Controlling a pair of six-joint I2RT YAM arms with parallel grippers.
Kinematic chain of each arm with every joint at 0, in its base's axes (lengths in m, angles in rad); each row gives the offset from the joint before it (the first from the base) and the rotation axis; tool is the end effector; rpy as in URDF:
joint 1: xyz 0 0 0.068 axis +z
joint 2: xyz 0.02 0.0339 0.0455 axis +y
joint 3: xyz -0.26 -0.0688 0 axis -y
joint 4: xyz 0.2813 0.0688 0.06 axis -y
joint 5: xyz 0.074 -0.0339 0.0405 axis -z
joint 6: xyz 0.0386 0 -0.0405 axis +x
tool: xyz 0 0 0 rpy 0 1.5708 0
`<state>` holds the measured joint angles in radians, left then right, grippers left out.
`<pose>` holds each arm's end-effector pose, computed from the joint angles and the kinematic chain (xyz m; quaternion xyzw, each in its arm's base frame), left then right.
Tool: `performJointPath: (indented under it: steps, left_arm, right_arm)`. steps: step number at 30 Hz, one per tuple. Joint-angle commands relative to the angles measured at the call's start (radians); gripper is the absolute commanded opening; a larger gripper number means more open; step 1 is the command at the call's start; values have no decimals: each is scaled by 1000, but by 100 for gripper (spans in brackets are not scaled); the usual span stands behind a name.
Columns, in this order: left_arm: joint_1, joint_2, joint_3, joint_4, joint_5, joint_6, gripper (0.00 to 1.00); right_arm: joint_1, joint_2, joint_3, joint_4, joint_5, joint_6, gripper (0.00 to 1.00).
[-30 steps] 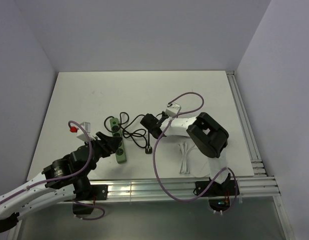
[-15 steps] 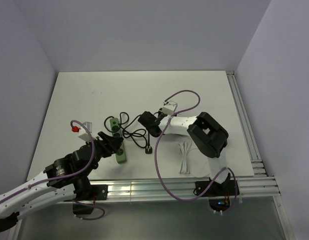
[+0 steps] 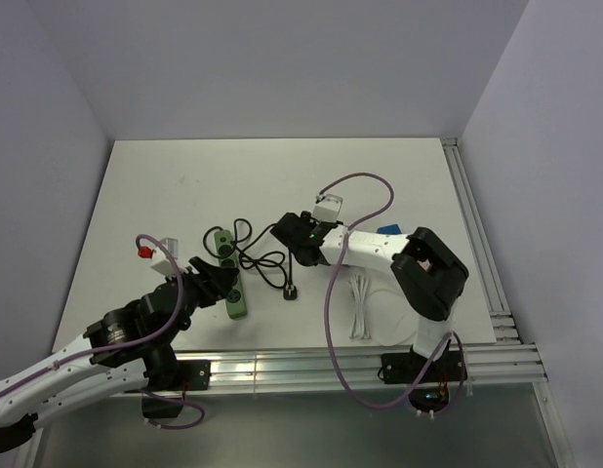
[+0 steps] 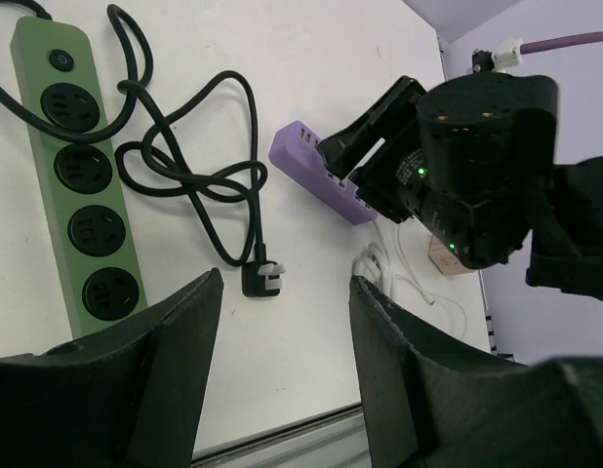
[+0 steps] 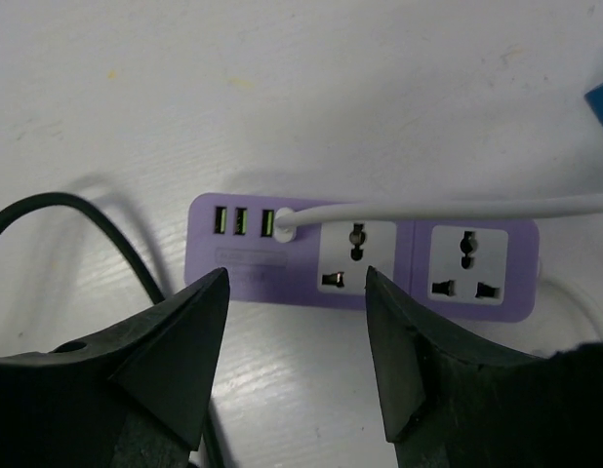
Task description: Insert the plug
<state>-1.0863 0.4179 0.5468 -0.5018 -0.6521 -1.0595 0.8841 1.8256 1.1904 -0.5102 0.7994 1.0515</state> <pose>0.0911 -0.1228 0.2765 -0.1701 0.7848 -0.3429 0.4875 0.2682 0.2834 0.1546 0.1571 0.8904 -0.0555 0.4236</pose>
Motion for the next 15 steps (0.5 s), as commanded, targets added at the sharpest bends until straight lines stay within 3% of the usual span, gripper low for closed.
performJointPath:
  steps: [1,5,11,15]
  left_arm:
    - [-3,-25,58,-20,-41,19,61]
    - [-3,-34,77,-37,-55,29,61]
    - [-3,-44,88,-54,-76,36,61]
    - [-3,-42,82,-26,-73,52,61]
  right_arm:
    - [12,-92,-17,42,-66,-63,65]
    - [16,-164,-57,73,-152,-123,67]
    - [27,-422,-222,191,-325,-222,69]
    - [23,-604,-262,162,-276,-237,68]
